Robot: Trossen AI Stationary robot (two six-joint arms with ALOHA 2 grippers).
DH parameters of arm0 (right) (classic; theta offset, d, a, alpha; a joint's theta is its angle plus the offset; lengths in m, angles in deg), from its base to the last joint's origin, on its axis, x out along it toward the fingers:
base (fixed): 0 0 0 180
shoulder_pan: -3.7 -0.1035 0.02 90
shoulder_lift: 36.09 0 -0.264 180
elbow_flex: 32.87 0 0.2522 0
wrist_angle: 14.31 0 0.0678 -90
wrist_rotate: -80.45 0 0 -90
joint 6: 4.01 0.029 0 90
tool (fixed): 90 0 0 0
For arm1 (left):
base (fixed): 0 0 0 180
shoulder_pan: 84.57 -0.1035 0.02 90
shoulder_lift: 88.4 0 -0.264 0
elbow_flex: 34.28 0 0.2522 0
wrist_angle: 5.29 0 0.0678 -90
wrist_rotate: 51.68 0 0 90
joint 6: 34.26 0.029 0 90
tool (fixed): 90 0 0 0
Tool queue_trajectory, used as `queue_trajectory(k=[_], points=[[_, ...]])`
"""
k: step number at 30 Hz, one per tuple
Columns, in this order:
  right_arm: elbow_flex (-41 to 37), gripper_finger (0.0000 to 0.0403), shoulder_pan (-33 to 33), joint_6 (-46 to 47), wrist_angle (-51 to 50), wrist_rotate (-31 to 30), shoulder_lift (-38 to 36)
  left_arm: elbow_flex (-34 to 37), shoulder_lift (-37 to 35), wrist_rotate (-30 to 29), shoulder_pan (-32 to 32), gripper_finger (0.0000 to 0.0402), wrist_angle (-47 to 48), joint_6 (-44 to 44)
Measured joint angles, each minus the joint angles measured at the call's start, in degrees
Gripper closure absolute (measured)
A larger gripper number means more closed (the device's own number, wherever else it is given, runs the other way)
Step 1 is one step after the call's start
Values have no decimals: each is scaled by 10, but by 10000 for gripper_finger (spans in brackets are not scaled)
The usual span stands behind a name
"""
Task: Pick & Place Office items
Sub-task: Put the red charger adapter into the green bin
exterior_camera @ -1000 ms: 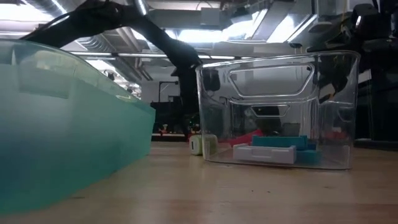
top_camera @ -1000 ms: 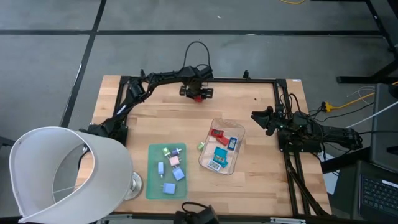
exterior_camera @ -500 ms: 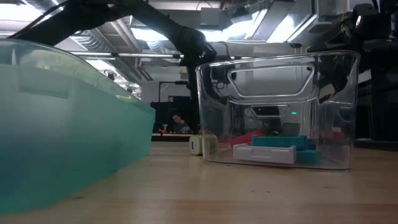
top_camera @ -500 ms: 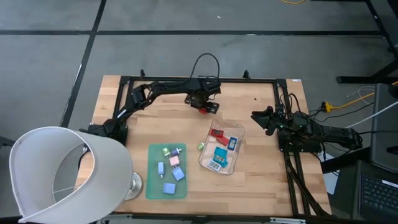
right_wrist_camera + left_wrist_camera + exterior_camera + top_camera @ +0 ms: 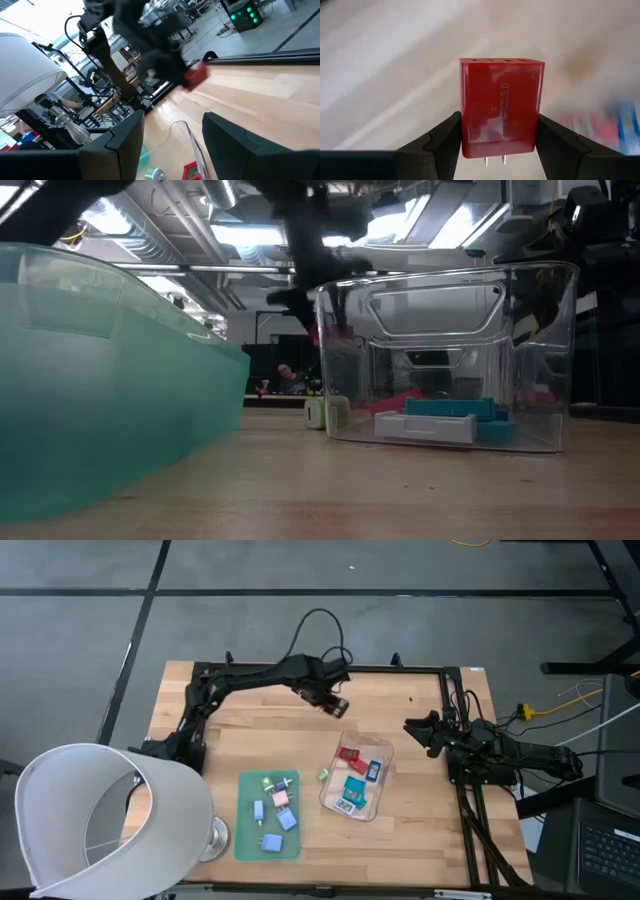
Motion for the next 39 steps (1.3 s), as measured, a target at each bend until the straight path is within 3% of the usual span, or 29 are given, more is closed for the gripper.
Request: queue_trajectory(k=[6, 13, 17, 29, 39], points=[[0, 202, 0, -3, 0, -2, 0, 0, -50, 40, 40, 191, 91, 142], [0, 202, 0, -11, 0, -3, 0, 0, -66, 148, 107, 191, 114, 291], [0, 202, 0, 0, 0, -3, 4, 0, -67, 171, 153, 191, 146, 353], [0, 202, 0, 12, 0, -2, 14, 58, -76, 212, 254, 191, 178, 351], [0, 202, 0, 17, 1, -1, 31, 224, -135, 242, 316, 191, 145, 299]])
